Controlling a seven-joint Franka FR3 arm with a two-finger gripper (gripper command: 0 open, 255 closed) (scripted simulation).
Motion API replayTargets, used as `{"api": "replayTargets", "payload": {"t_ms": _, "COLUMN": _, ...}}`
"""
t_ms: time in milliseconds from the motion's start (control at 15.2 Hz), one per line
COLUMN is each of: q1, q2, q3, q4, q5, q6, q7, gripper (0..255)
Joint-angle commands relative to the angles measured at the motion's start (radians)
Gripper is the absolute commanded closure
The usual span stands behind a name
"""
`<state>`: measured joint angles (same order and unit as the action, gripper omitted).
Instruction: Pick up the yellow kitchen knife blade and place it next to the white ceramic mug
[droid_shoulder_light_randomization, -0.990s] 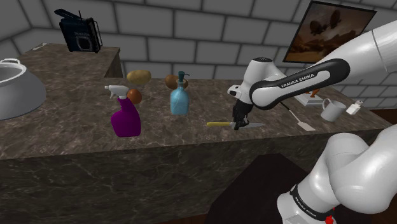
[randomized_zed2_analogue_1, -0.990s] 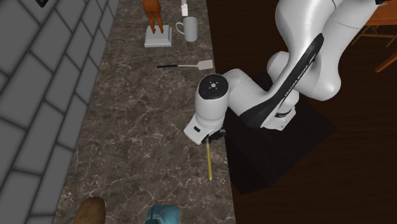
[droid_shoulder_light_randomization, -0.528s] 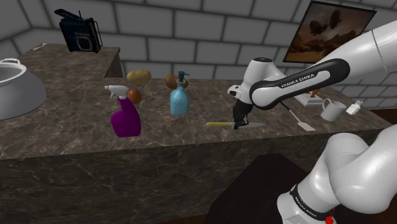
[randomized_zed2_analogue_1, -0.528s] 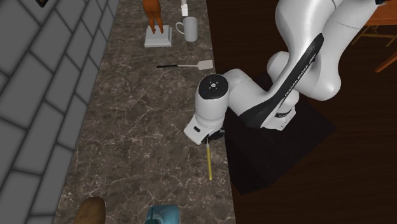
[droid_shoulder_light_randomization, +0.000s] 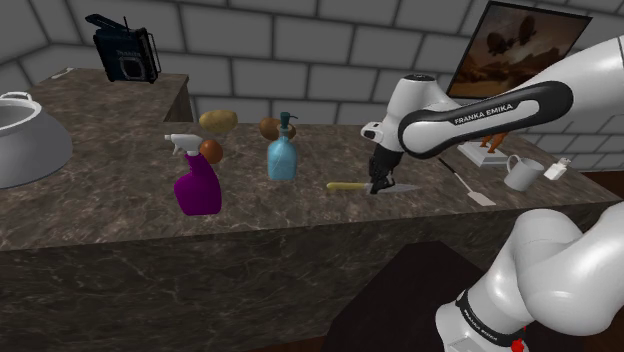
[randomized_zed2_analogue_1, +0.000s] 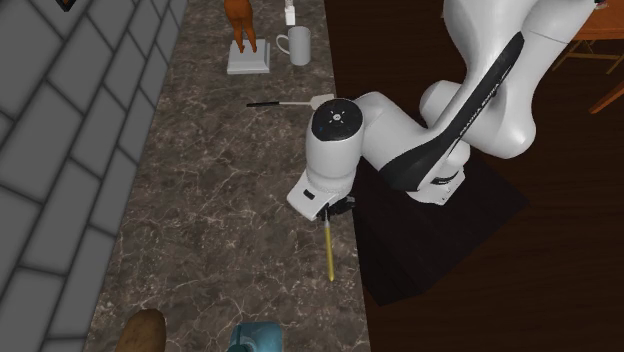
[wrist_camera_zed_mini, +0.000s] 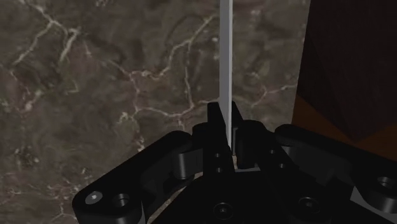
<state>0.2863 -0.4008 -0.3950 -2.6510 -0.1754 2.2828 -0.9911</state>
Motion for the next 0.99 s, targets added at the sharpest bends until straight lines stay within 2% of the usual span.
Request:
{"api": "replayTargets", "payload": {"t_ms": 0, "q1": -0.002, "q2": -0.022, "q3": 0.007, "q4": 0.012, "q5": -0.002, "q6": -0.035, "q7": 0.004, "gripper": 255}}
{"api": "replayTargets", "payload": {"t_ms": 924, "q1": -0.005, "q2": -0.117, "q3": 0.044, "q4": 0.136, "q5": 0.004, "q6": -0.253, "q7": 0.015, "gripper": 255}}
